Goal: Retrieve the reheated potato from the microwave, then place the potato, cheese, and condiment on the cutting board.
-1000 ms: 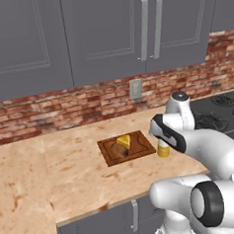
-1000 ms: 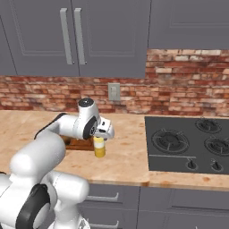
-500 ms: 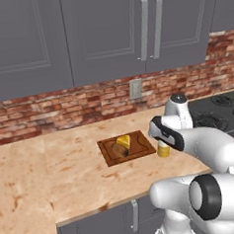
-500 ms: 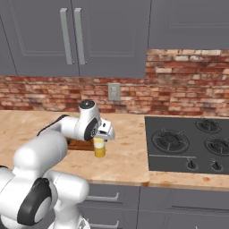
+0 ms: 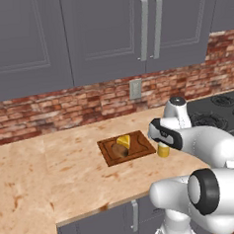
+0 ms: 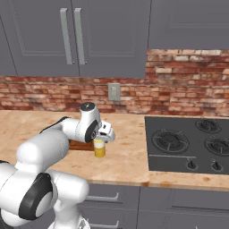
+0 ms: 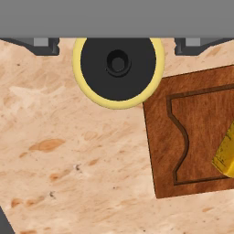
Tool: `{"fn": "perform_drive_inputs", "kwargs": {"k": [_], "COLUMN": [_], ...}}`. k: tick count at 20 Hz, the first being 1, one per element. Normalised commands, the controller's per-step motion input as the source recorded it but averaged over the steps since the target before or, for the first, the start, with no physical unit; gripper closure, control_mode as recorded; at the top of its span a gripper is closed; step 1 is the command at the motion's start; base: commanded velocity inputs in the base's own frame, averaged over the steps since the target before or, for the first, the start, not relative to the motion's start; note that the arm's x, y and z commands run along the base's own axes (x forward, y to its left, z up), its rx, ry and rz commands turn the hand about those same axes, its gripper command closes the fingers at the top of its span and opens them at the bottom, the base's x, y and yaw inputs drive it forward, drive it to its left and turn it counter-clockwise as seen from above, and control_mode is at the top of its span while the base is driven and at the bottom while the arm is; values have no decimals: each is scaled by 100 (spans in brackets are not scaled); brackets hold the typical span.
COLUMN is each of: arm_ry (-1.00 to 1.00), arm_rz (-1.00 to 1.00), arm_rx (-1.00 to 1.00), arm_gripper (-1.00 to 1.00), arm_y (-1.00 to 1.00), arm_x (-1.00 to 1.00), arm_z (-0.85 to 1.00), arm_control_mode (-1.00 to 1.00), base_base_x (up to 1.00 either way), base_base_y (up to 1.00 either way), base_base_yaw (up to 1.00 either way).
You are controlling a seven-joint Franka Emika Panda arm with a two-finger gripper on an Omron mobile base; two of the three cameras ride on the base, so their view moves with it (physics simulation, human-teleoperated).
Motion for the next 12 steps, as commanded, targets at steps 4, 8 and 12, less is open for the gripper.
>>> {"fn": "perform_drive_inputs", "kwargs": {"k": [4, 8, 12], "arm_ry": [0, 0, 0], "arm_rz": [0, 0, 0], "arm_rx": [0, 0, 0], "arm_gripper": [-100, 100, 100], "arm_y": [0, 0, 0], "arm_x": [2, 0, 0], "arm_z": [-10, -9, -6], "arm_control_mode": [-100, -100, -100], "base_base_x": [0, 0, 0], "base_base_y": [0, 0, 0], "base_base_yaw": [0, 0, 0]}}
